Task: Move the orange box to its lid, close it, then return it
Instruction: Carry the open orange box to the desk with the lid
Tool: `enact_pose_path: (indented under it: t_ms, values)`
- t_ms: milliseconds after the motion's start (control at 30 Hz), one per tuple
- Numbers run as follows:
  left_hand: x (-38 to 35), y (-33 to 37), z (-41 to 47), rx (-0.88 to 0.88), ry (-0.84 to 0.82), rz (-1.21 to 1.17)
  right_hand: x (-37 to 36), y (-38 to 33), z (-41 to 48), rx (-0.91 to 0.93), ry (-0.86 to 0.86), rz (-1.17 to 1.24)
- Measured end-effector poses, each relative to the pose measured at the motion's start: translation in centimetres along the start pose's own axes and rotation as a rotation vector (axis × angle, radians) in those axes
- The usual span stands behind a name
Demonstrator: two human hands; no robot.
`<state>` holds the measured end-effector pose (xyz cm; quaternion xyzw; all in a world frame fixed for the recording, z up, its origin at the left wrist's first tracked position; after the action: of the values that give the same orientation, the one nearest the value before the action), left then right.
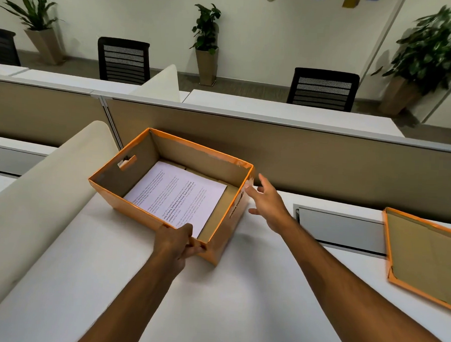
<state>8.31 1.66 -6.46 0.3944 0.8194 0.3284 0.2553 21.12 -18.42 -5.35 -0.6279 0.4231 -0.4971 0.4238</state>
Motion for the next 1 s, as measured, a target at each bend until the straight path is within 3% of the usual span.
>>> enact_pose_path:
  t_ms: [500, 667, 1000]
  values:
    - [3.2, -1.3, -6.1, -0.088, -0.134, 0.31, 5.4, 1.5, -6.7, -0.026, 0.187, 0.094]
    - [3.4, -1.4, -8.7, -0.14, -0.169, 0.409, 8.2, 2.1, -10.5, -0.071, 0.117, -0.02]
    - [2.6, -3.9, -14.5, -0.137, -0.325, 0.641, 14.8, 5.0, -21.6, -0.032, -0.029, 0.066]
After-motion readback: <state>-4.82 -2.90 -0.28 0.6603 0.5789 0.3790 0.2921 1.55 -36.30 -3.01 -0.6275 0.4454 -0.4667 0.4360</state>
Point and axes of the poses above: each hand's wrist, its own z-axis towards the middle knuckle, its own x-axis out of the back of the hand, y = z × x, the point moved 3 cm from there along z, towards the middle knuckle, and after that the axes turned 6 degrees about x, right-handed, at the moved point
